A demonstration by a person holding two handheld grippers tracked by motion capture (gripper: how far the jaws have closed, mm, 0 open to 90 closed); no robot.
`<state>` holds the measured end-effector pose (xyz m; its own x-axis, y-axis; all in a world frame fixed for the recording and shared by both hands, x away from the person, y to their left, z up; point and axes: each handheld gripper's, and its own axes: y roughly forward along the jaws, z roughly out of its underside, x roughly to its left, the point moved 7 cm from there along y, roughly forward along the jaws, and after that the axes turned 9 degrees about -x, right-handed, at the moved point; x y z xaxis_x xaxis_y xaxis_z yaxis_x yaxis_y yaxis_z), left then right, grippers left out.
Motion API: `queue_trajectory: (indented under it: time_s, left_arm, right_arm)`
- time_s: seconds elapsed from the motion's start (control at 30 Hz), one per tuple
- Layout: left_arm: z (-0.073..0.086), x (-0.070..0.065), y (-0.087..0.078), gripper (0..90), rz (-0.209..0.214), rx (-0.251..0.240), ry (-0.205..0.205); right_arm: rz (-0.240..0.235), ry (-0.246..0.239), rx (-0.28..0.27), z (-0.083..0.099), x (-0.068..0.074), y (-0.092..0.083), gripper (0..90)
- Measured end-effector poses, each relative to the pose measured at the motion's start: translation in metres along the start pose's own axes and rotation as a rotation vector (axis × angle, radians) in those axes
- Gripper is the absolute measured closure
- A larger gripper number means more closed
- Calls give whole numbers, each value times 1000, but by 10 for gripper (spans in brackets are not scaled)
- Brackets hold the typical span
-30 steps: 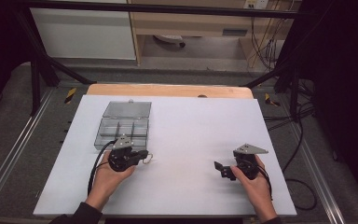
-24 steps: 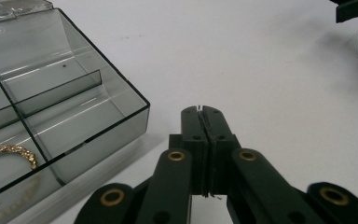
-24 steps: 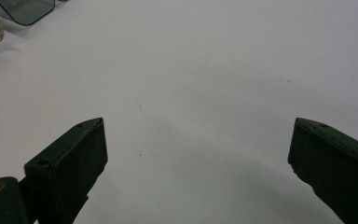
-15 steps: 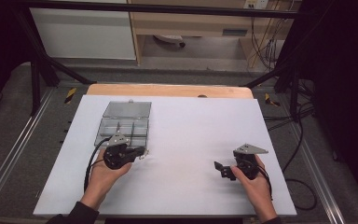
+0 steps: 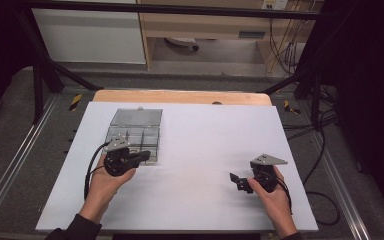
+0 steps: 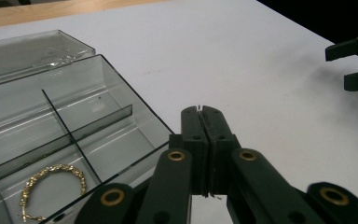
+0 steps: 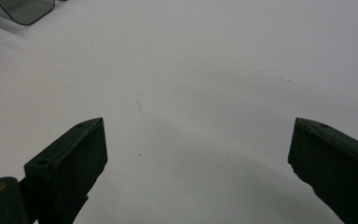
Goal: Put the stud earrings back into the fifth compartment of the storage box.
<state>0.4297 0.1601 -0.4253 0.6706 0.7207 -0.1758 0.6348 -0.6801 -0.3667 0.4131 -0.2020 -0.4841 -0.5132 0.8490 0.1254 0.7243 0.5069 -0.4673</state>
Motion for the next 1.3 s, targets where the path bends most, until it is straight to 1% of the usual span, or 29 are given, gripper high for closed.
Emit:
queue_trajectory:
  time_s: [0.03,0.07,0.2,0.5,0.57,0.67,0.73,0.77,0.87,0.9,1.13,1.2,1.3]
  left_arm:
    - [-1,1,-1,889,0,-1,-7]
    - [-2,2,-1,890,0,-1,-4]
    - [-7,6,-4,889,-3,-12,-16]
    - [-18,17,-10,889,-25,-45,-21]
    - [-19,19,-12,889,-26,-50,-28]
    - [-21,23,-15,889,-38,-59,-26]
    - [-21,23,-16,889,-36,-60,-34]
    - [-21,24,-17,889,-43,-62,-28]
    - [-22,27,-18,889,-51,-65,-30]
    - [-22,27,-19,890,-48,-65,-38]
    - [-25,38,-27,889,-75,-85,-50]
    - [-25,42,-30,889,-85,-92,-56]
    - [-24,49,-32,889,-106,-95,-55]
  right_arm:
    - [0,-2,0,0,0,0,48]
    - [-1,-3,0,0,0,0,47]
    - [-1,-3,-1,0,0,0,47]
    - [0,-4,2,0,0,0,47]
    - [0,-4,3,0,0,0,47]
    - [0,-4,3,0,0,0,48]
    - [-1,-5,4,0,0,0,48]
    - [-2,-8,4,0,0,0,48]
    - [-1,-5,3,0,1,0,48]
    - [-1,-6,2,0,0,0,48]
    - [-3,-4,1,0,1,0,47]
    - [-2,-5,3,0,1,0,47]
    - [-2,-6,3,0,1,0,47]
